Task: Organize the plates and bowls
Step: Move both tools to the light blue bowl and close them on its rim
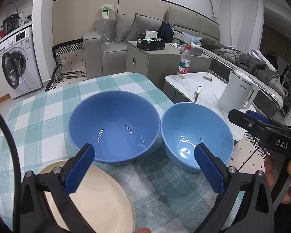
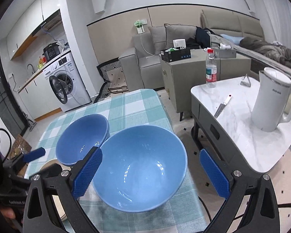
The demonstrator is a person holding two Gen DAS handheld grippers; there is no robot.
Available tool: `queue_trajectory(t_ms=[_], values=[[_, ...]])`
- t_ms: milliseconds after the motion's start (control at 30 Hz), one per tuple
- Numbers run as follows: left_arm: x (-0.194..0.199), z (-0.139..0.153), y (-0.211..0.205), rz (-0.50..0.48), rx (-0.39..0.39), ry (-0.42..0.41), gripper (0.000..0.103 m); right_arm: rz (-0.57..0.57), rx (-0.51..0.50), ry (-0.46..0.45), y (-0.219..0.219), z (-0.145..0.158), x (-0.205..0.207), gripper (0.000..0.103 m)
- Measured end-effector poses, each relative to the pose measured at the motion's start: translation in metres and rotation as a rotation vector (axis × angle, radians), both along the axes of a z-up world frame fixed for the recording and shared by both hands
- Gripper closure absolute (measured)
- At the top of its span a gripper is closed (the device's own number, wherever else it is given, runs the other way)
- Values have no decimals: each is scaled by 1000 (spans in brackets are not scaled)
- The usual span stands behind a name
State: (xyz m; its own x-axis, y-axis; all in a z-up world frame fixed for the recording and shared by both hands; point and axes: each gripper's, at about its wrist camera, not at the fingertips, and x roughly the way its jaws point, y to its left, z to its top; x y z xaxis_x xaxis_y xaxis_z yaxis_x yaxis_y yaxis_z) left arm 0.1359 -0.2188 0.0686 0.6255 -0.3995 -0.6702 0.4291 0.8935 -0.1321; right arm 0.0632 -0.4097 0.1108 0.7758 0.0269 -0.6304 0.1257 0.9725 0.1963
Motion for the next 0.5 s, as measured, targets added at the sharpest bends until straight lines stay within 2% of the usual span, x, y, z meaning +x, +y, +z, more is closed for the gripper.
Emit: queue_trajectory(t_ms=[367,500], values=[[-3,-15,-29,-80,-10,67,2,-54,-72,69,-9,-23,14,1],[-3,-21,-39,-94,-12,93,11,-55,-62,91,-14,-31,17,1]])
